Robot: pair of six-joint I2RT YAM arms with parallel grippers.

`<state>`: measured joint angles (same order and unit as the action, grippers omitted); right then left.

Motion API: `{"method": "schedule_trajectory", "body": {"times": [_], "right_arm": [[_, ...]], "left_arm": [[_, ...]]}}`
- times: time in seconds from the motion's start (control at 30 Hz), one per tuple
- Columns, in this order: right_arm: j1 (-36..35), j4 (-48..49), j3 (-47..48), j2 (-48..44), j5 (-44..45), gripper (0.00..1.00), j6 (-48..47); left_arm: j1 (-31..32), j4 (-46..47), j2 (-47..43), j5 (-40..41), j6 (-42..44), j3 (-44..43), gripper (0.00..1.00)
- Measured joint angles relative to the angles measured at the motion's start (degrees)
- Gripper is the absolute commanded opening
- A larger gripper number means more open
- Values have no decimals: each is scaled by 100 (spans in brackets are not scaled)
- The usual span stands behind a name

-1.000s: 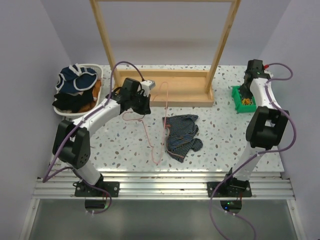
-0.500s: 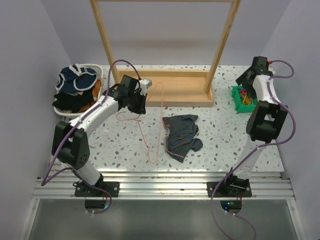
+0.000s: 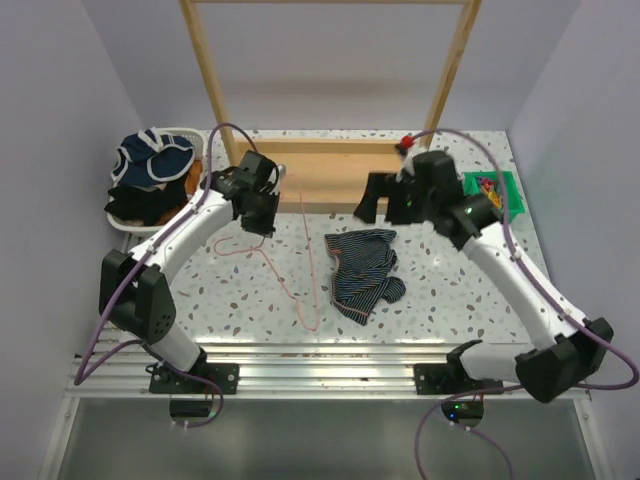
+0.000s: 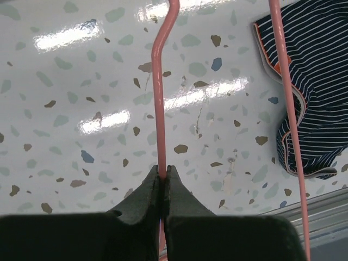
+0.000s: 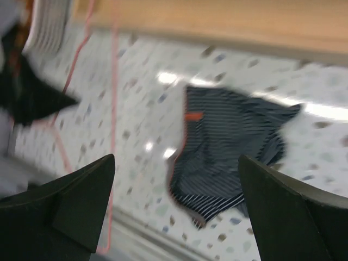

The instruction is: Remove the underwear clipped to the hanger

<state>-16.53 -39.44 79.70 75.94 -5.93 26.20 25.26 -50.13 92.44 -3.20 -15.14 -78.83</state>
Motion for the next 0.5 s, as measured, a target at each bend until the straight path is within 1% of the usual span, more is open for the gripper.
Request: {"method": "schedule_trajectory", "body": {"times": [0.07,0.13,0.2,0.27,0.33,0.43,0.5], "right_arm": [[-1349,9,-518,-404,-127,99,-164],[-2234,-192,-879,-730,-144,99,-232],[-2979,-498,-988,-994,66,99,-267],[-3724,-632,-964,-1141,479,99,-299],[-4636,-782,-857,-1139,1008,99,-326],[-5917,-944,-675,-859,1897,99,-328],[-6520,-1102,-527,-507,2538,98,-302]], "left_arm": [[22,-173,-22,205,-291,-98,0],[44,-339,-28,413,-564,-109,0],[83,-535,2,577,-774,-111,0],[168,-739,127,754,-955,-133,0],[282,-931,345,890,-1102,-186,0],[415,-1099,647,988,-1252,-254,0],[466,-1189,741,988,-1322,-319,0]]}}
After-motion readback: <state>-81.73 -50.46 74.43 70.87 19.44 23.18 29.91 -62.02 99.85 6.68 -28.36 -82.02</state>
